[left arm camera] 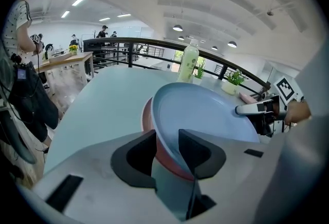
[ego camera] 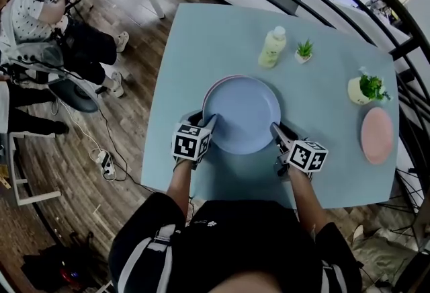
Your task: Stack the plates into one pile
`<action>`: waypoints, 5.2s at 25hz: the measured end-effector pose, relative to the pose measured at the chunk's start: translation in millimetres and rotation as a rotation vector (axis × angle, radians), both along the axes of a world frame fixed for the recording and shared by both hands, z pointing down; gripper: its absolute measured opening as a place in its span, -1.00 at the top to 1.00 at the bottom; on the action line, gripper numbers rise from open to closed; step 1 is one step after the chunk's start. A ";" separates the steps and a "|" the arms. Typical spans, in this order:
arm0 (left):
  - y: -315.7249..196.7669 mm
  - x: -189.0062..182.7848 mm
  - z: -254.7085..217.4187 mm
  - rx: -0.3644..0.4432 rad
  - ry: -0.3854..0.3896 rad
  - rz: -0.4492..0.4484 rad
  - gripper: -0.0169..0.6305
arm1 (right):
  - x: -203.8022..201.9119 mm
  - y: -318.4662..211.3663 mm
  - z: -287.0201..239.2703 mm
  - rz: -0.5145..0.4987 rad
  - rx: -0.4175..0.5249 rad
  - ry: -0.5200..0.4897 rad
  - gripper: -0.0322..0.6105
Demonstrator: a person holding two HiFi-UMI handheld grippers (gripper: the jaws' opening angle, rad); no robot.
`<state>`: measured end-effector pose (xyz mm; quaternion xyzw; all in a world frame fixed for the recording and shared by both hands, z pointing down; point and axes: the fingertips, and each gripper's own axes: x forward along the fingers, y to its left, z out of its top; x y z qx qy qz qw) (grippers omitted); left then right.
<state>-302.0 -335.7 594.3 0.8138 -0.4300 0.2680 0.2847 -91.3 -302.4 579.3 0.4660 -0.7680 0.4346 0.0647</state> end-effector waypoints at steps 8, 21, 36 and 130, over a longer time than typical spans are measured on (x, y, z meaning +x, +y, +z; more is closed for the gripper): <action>-4.1 -6.7 3.4 0.016 -0.034 -0.021 0.53 | -5.1 -0.6 7.3 -0.021 0.011 0.084 0.50; -12.2 -27.2 -31.5 0.230 -0.131 -0.110 0.56 | 1.4 18.5 -20.7 0.004 0.092 0.024 0.43; 8.7 81.6 -87.8 0.359 0.187 0.106 0.87 | 48.3 52.4 -84.2 0.078 0.280 0.060 0.89; 54.4 587.5 -21.3 -0.072 0.131 0.177 0.55 | 568.4 125.7 -12.6 0.512 0.094 0.202 0.66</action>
